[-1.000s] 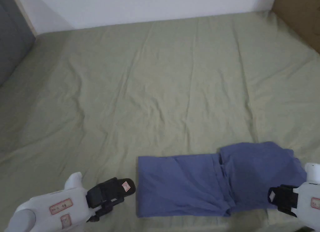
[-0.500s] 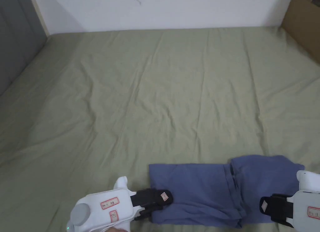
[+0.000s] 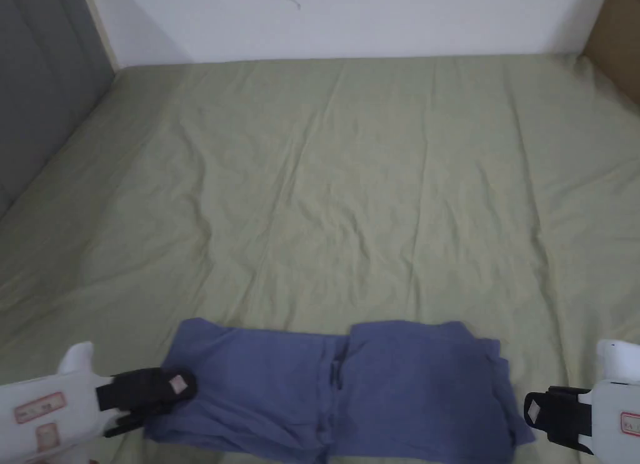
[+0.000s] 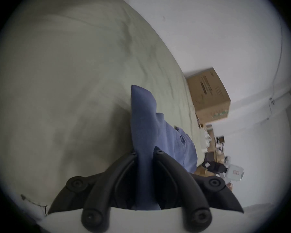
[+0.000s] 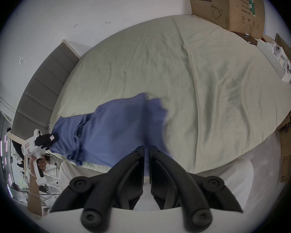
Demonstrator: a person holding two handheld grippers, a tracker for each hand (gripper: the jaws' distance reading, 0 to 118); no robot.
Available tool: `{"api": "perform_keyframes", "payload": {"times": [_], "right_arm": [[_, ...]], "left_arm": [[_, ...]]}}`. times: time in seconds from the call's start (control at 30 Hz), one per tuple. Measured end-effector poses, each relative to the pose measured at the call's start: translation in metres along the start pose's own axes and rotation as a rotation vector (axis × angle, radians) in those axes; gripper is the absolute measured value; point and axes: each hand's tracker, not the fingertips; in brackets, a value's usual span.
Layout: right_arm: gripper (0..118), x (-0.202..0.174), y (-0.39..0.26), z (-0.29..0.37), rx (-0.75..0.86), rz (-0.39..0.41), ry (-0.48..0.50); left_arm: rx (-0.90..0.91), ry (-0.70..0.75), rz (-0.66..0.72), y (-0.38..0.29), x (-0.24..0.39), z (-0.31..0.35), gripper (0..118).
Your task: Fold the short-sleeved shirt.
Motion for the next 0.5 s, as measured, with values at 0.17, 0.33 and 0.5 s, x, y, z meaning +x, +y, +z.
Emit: {"api": "perform_keyframes", "payload": {"times": [0.17, 0.33, 0.5], "right_arm": [[6, 0.011, -0.001, -0.009, -0.019, -0.010, 0.007], [6, 0.010, -0.002, -0.018, -0.021, -0.026, 0.018], [6, 0.010, -0.001, -0.018, -0.006, -0.054, 0.020]], "left_arm": [[0.043, 0.140, -0.072, 0.007, 0.019, 0.031, 11], [0.054, 0.177, -0.228, -0.007, 0.096, 0.020, 11], [0.002, 0.121, -0.446, -0.032, 0.195, -0.026, 11]]}}
